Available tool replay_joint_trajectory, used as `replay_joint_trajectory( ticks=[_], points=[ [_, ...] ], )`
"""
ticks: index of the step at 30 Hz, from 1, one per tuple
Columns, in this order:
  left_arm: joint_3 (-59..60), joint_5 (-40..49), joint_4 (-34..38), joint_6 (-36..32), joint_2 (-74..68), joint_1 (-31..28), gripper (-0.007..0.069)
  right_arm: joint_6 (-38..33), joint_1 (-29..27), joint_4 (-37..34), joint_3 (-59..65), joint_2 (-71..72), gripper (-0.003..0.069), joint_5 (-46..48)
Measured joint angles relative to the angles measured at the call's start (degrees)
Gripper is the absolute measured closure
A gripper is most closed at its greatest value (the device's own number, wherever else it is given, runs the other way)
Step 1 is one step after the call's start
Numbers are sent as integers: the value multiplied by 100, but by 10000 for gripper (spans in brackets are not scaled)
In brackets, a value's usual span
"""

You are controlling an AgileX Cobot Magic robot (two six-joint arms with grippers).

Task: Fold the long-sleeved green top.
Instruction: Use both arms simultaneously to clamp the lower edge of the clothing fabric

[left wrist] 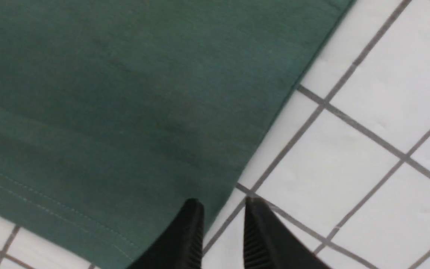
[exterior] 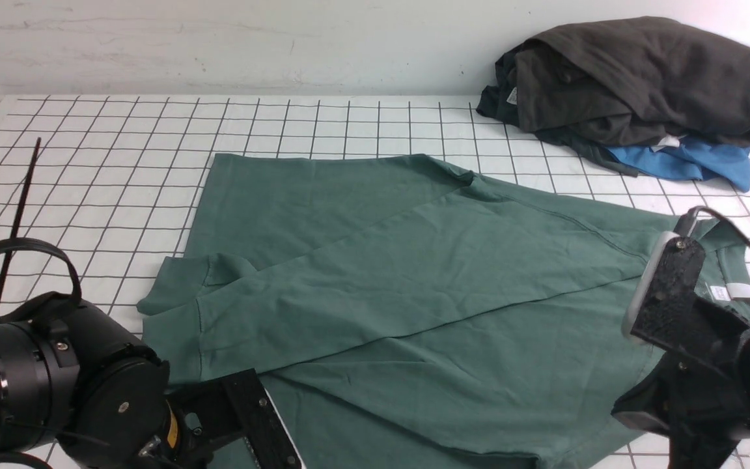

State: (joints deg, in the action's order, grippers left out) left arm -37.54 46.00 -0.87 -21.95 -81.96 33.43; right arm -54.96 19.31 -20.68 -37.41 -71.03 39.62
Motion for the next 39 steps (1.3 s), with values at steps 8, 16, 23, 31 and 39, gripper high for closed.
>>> replay_joint_trajectory(
  ticks=[8,16,23,31,39],
  points=[
    [101,-101,-660,-80,-307,0,211,-1015,0,-1182,0,7,669,-179],
    [68,-274,-952,-93,-624,10,405,-1762,0,-1603,0,308,669,-174],
    [-185,79,-1055,-39,140,10,627,-1627,0,-1218,0,538,650,-168],
    [-185,177,-1218,-39,857,10,629,116,0,1849,0,-80,399,-139],
    [-185,160,-1218,-39,890,10,629,2275,0,5153,0,-1491,252,-398]
  ],
)
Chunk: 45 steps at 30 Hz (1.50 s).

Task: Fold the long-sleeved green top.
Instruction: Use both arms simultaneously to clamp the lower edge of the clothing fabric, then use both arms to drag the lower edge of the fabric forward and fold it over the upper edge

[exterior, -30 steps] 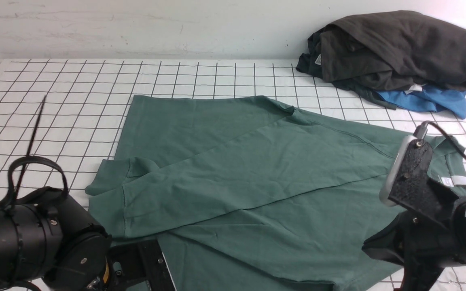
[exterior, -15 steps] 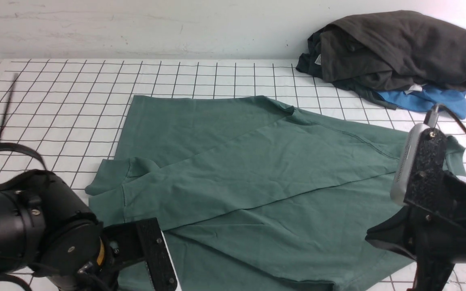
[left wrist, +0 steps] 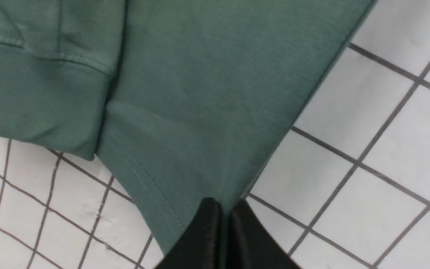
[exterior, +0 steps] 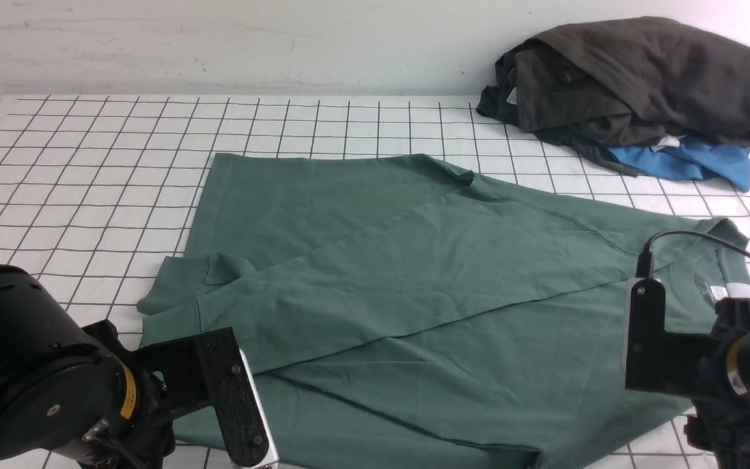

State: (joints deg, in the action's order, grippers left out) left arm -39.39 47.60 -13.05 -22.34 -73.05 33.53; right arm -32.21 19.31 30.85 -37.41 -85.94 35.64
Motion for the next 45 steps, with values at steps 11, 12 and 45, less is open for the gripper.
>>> replay_joint_trajectory(
  ticks=[11,12,45],
  points=[
    [0,5,127,0,0,0,629,2176,0,1963,-47,-742,447,-519],
    [0,5,158,5,0,0,629,2216,0,1963,-47,-747,512,-550],
    [-6732,-564,44,1323,-5128,-2140,618,3464,-1156,2046,-4253,-2655,659,-1870]
  ],
)
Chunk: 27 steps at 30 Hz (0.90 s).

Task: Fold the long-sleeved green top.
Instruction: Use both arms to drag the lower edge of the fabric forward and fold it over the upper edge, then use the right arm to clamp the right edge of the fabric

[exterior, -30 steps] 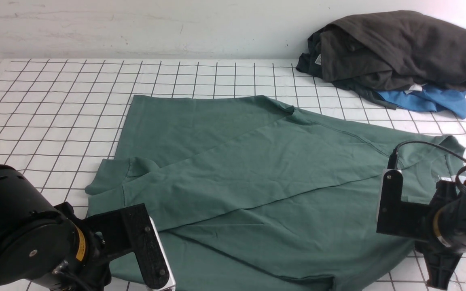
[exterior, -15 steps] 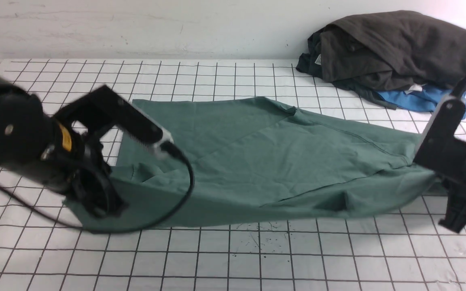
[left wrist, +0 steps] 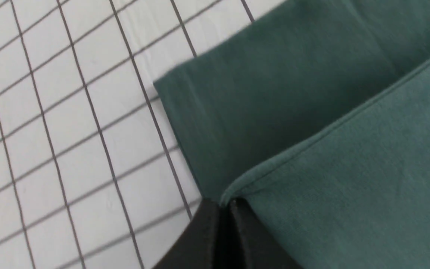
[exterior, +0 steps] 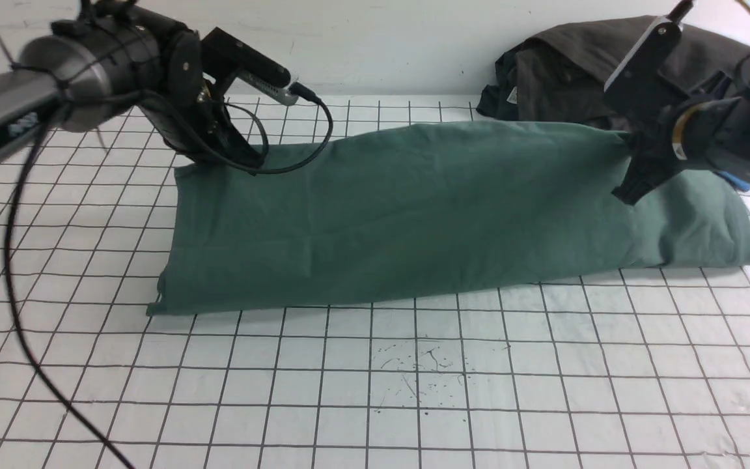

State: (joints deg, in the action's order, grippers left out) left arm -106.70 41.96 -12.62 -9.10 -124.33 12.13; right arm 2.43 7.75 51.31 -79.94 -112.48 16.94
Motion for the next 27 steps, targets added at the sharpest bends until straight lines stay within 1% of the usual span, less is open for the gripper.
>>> replay_joint_trajectory(
  ticks=[2,4,5,7,8,9,10,12,14,15,16,18,19,20,21,23,25,26,27],
  points=[
    [-431,0,-153,29,-384,0,618,85,0,0,-279,-281,653,89],
    [-1175,-18,-496,232,-1037,0,607,233,0,0,-552,-729,623,206],
    [-1279,-18,-520,250,-1077,0,606,233,0,0,-564,-754,623,206],
    [-1842,-37,-786,484,-1493,-31,578,281,0,-20,-630,-968,568,236],
    [-1906,-44,-825,526,-1539,-41,568,281,0,-21,-635,-988,564,241],
    [-2089,-127,-907,685,-1676,-91,543,288,0,-97,-664,-1026,529,305],
    [-2103,-165,-928,703,-1688,-100,534,288,0,-110,-674,-1026,525,316],
    [-2186,-384,-1013,998,-1759,-249,469,330,0,-394,-802,-1026,480,578],
    [-2196,-480,-1026,1134,-1759,-330,439,355,6,-544,-881,-1026,466,742],
    [-2204,-503,-1056,1282,-1747,-420,387,404,29,-875,-1019,-1007,452,1110],
    [-2204,-468,-1061,1368,-1722,-468,356,408,54,-1028,-1119,-978,448,1320],
    [-2204,-232,-1012,1466,-1650,-506,307,372,125,-1366,-1323,-918,445,1860],
    [-2204,-6,-896,1475,-1562,-505,285,228,181,-1601,-1526,-855,445,2222],
    [-2204,90,-868,1466,-1530,-505,282,196,188,-1643,-1526,-855,445,2284],
    [-2204,520,-585,1388,-1390,-464,271,-243,239,-2033,-1789,-786,450,2748],
    [-2217,1038,-201,1057,-1177,-387,273,-796,225,-2697,-1964,-746,466,3150],
    [-2238,1532,264,698,-1054,-321,289,-1332,130,-3367,-2013,-750,496,3293],
    [-2243,1780,548,436,-1008,-286,307,-1711,13,-3920,-2026,-801,521,3346],
    [-2237,2004,863,272,-1001,-265,328,-1939,-55,-4270,-2026,-866,534,3347]
  ],
)
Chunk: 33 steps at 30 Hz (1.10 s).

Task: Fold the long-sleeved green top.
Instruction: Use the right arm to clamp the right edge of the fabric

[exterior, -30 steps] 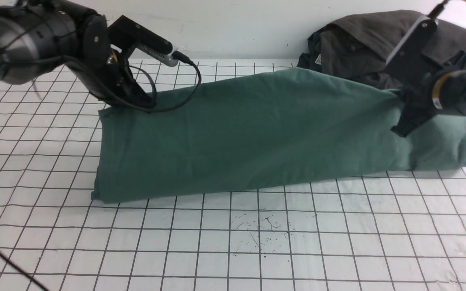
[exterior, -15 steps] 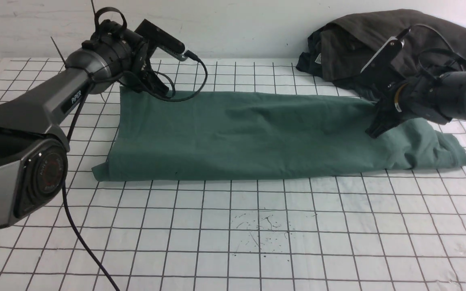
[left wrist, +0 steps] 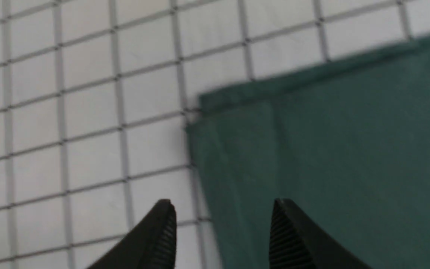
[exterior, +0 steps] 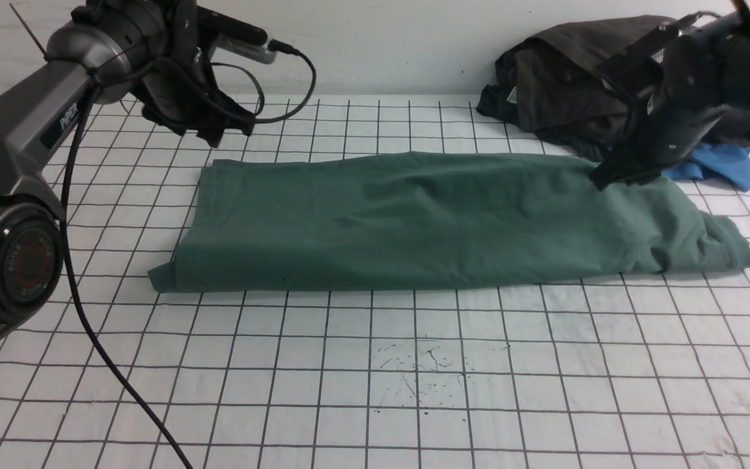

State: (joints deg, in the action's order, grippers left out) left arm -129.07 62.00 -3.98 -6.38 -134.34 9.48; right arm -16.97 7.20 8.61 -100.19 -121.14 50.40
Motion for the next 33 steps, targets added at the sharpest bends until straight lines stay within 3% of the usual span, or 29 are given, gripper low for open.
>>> replay_joint_trajectory(
  ticks=[2,6,10,14,17,22,24,28,33],
  points=[
    [77,390,616,-392,-49,15,377,-440,-293,-700,-2,-274,582,-69],
    [137,778,1151,-776,-348,15,475,-568,-755,-1218,-2,-765,633,-581],
    [158,826,924,-833,-718,15,560,151,-1121,-1344,-24,-822,643,-869],
    [158,828,327,-770,-735,26,600,605,-1195,-1688,-309,-627,643,-456],
    [158,835,-13,-685,-730,26,602,282,-1106,-2243,-510,-524,645,-223],
    [143,839,-73,-446,-572,20,602,-1586,-683,-4125,-647,-914,645,-405],
    [115,839,13,-420,-547,20,602,-2015,-591,-4573,-720,-1252,645,-682],
    [115,839,66,-408,-516,20,602,-1939,-607,-4940,-1098,-1727,645,-1027],
    [115,847,60,-408,-379,20,602,-1024,-813,-4454,-1960,-1689,645,-937]
  ],
)
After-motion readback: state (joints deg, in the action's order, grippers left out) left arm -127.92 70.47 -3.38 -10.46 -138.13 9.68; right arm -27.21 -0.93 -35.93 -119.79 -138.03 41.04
